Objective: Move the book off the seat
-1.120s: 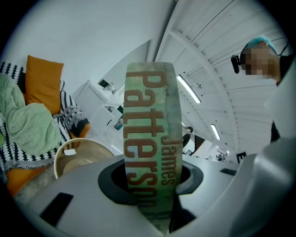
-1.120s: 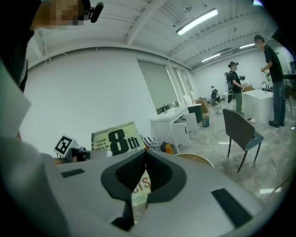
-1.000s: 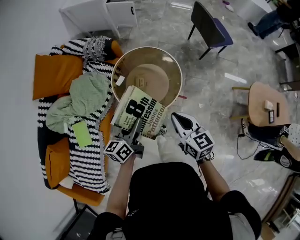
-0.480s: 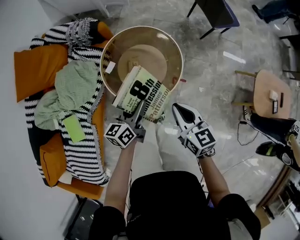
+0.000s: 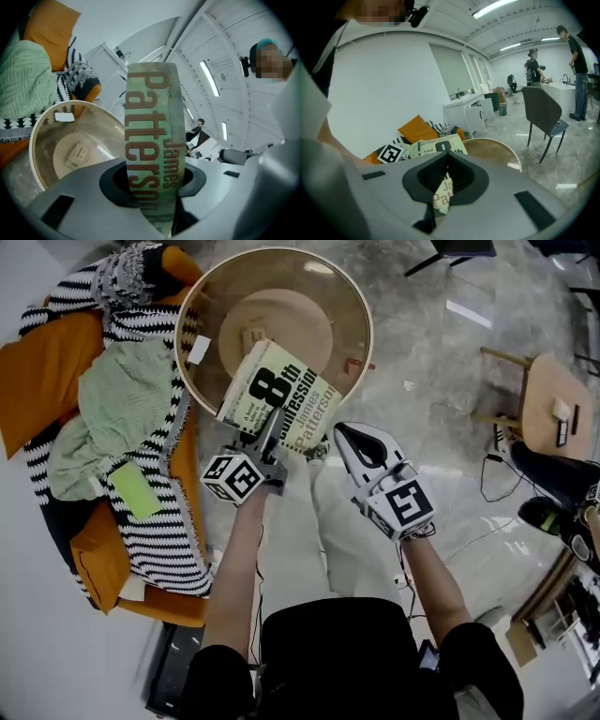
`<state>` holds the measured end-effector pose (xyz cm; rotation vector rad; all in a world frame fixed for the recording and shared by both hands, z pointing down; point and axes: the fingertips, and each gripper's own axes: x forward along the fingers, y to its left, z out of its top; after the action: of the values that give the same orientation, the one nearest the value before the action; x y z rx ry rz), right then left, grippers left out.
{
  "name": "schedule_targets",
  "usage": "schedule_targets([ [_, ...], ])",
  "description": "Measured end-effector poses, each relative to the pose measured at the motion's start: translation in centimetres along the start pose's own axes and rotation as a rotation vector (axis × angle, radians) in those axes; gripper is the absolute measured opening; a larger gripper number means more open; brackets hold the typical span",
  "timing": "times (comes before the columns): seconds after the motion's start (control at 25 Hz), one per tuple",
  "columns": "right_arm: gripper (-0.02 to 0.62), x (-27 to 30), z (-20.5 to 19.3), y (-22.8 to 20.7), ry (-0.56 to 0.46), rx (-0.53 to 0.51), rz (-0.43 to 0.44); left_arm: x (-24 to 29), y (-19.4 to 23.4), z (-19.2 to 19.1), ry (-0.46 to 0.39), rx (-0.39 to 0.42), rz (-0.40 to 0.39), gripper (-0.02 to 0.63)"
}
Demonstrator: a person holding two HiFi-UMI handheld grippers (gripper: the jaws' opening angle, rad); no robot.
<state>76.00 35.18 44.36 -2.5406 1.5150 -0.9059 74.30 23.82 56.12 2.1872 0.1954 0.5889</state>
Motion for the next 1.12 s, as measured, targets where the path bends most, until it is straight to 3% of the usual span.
schedule_targets([
  [0.4,0.015,5.5,-6.3,-1.8,0.058,0.058,-0.036,3.5,9.4,-4.4,0.094,-0.086,0.027,0.163],
  [0.64,0.015,8.1,-9.0,-3.5,0.098,0.057,-0.058,5.8,12.6,-6.2,0.154,-0.114,-0.003,0.163],
  [1.12,0.015,12.7,-10.4,-5.1,0.111,0.11,-0.087,10.5,16.6,-5.9,0.182,-0.283,-0.065,0.163],
])
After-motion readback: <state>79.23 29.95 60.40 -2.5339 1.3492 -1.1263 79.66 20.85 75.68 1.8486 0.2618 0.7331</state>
